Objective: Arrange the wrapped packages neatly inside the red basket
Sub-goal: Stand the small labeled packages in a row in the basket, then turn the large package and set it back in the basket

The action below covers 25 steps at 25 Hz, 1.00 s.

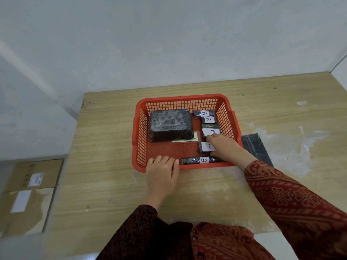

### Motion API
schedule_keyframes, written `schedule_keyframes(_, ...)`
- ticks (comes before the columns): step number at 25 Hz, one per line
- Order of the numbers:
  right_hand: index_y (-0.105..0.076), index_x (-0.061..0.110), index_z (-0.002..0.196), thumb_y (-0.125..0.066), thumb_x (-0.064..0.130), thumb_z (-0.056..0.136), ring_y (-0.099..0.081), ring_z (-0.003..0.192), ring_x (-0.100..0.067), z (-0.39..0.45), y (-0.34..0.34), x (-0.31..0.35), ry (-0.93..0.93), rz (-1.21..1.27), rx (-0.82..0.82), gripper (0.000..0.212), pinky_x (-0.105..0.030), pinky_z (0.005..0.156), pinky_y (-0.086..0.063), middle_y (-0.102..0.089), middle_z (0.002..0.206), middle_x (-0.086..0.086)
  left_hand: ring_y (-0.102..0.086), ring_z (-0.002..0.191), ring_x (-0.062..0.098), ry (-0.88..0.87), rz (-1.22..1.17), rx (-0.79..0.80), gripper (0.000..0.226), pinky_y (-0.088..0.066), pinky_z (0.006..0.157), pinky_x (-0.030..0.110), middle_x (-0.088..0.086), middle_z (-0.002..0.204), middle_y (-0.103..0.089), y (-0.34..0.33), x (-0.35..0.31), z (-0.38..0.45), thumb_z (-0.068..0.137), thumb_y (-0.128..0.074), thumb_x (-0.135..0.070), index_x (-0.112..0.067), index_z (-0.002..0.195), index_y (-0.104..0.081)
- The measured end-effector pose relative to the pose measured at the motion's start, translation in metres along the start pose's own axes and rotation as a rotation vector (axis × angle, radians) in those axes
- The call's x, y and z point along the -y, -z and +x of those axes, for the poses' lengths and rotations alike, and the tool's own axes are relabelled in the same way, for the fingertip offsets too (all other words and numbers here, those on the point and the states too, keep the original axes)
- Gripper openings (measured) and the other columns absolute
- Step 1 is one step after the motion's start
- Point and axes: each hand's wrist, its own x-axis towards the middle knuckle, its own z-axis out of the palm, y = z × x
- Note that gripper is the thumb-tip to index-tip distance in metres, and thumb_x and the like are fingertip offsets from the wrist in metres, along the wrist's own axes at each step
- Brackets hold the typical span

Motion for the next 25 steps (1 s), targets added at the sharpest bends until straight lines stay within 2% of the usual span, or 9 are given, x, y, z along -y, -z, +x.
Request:
schedule_keyframes(2, -0.047, 0.008, 0.125, -0.067, 0.030, 0.084, -0.053, 0.114, -0.031, -0.002, 0.002, 0.004, -0.005, 0.062, -0.013, 0.050, -0.042, 0.091, -0.050, -0.054, 0.122, -0.013, -0.056, 0.066, 0.011, 0.137, -0.134, 0.066, 0.033, -0.037, 0.066, 0.031, -0.011, 0.071, -0.064, 0.007, -0.004, 0.007, 0.096, -0.040, -0.036, -0.027, 0.079, -0.066)
schedule_keyframes(4, -0.049, 0.011, 0.126, -0.064, 0.032, 0.087, -0.054, 0.113, -0.029, -0.003, 0.009, 0.009, 0.004, 0.206, -0.076, 0.047, -0.041, 0.091, -0.050, -0.053, 0.122, -0.012, -0.060, 0.066, 0.015, 0.374, -0.512, 0.117, 0.025, -0.042, 0.066, 0.033, -0.009, 0.077, -0.068, 0.016, -0.002, 0.025, 0.096, -0.044, -0.035, -0.030, 0.088, -0.067)
schedule_keyframes(6, -0.048, 0.013, 0.128, -0.063, 0.031, 0.088, -0.055, 0.112, -0.028, 0.003, 0.017, 0.018, 0.025, 0.385, -0.142, 0.046, -0.037, 0.093, -0.049, -0.052, 0.125, -0.010, -0.063, 0.084, 0.022, 0.574, -0.838, 0.068, 0.017, -0.046, 0.071, 0.028, -0.005, 0.086, -0.066, 0.022, 0.006, 0.045, 0.096, -0.048, -0.025, -0.022, 0.095, -0.066)
schedule_keyframes(9, -0.028, 0.015, 0.145, -0.065, 0.029, 0.088, -0.043, 0.131, -0.026, 0.022, 0.026, 0.036, 0.013, 0.685, -0.162, 0.069, -0.036, 0.107, -0.036, -0.040, 0.147, -0.011, -0.056, 0.108, 0.020, 0.709, -0.808, -0.003, 0.030, -0.043, 0.084, 0.022, 0.002, 0.112, -0.058, 0.017, 0.024, 0.073, 0.095, -0.053, -0.022, -0.011, 0.123, -0.053)
schedule_keyframes(12, -0.010, 0.012, 0.152, -0.069, 0.027, 0.085, -0.032, 0.141, -0.025, 0.042, 0.016, 0.051, -0.115, 0.925, -0.159, 0.090, -0.037, 0.113, -0.030, -0.028, 0.156, -0.009, -0.039, 0.134, 0.023, 0.732, -0.819, 0.128, 0.058, -0.034, 0.110, 0.036, 0.005, 0.143, -0.042, -0.003, 0.039, 0.089, 0.094, -0.054, -0.027, -0.011, 0.144, -0.030)
schedule_keyframes(15, 0.002, 0.014, 0.153, -0.072, 0.022, 0.082, -0.035, 0.140, -0.027, 0.047, -0.003, 0.060, -0.138, 0.977, -0.147, 0.103, -0.040, 0.113, -0.033, -0.031, 0.155, -0.010, -0.018, 0.146, 0.022, 0.692, -0.821, 0.253, 0.073, -0.019, 0.119, 0.040, 0.005, 0.159, -0.018, -0.013, 0.044, 0.091, 0.095, -0.052, -0.031, -0.016, 0.152, -0.010)
schedule_keyframes(17, 0.007, 0.015, 0.152, -0.072, 0.019, 0.081, -0.039, 0.137, -0.028, 0.046, -0.006, 0.061, -0.135, 0.979, -0.140, 0.107, -0.040, 0.110, -0.036, -0.035, 0.153, -0.011, -0.019, 0.146, 0.021, 0.669, -0.817, 0.216, 0.070, -0.019, 0.120, 0.041, 0.004, 0.159, -0.020, -0.015, 0.045, 0.090, 0.095, -0.051, -0.030, -0.016, 0.152, -0.011)
schedule_keyframes(21, 0.008, 0.017, 0.152, -0.076, 0.023, 0.078, -0.036, 0.137, -0.031, 0.042, 0.001, 0.058, -0.089, 0.863, -0.188, 0.112, -0.045, 0.112, -0.035, -0.032, 0.153, -0.015, -0.039, 0.136, 0.023, 0.688, -0.810, 0.054, 0.052, -0.031, 0.114, 0.042, 0.007, 0.146, -0.045, -0.007, 0.041, 0.094, 0.096, -0.050, -0.027, -0.013, 0.144, -0.036)
schedule_keyframes(25, -0.019, 0.024, 0.149, -0.079, 0.020, 0.074, -0.035, 0.128, -0.031, 0.025, 0.025, 0.046, -0.055, 0.563, -0.419, 0.096, -0.047, 0.107, -0.037, -0.039, 0.135, -0.017, -0.047, 0.125, 0.026, 0.699, -0.707, -0.043, 0.047, -0.037, 0.105, 0.038, 0.009, 0.135, -0.049, 0.021, 0.021, 0.100, 0.095, -0.046, -0.042, -0.016, 0.135, -0.048)
